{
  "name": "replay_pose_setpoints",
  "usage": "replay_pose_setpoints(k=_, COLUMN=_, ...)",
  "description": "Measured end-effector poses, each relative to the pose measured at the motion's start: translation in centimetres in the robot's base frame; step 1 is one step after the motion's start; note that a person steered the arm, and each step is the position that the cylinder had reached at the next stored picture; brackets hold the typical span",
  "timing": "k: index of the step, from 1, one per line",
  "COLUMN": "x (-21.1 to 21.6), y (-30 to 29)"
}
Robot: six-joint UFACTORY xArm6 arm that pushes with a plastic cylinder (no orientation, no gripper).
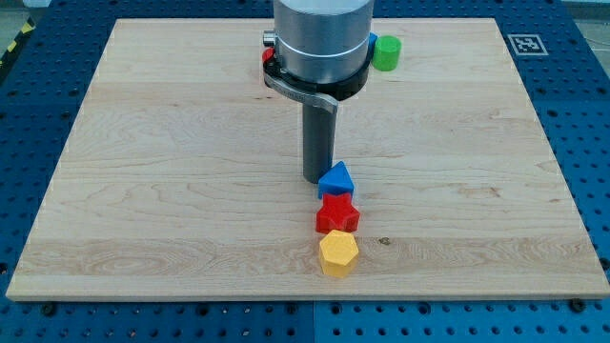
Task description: Move the blue cube to the top of the blue triangle
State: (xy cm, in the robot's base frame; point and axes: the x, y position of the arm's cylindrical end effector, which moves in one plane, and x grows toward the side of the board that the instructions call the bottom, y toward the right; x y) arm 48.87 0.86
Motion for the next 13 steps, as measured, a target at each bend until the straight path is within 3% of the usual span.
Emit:
replay_pose_setpoints(k=3, x=0.9, y=0.0)
replay_pose_setpoints(k=4, x=-4.3, y=0.0)
replay_pose_setpoints(k=6, x=-7.5, y=6.3)
replay_pose_setpoints(k=9, x=-7.7, y=6.7)
replay_pose_setpoints(k=11, x=-7.3, y=14.1)
replay_pose_setpoints(k=13, x=-7.6, y=15.4)
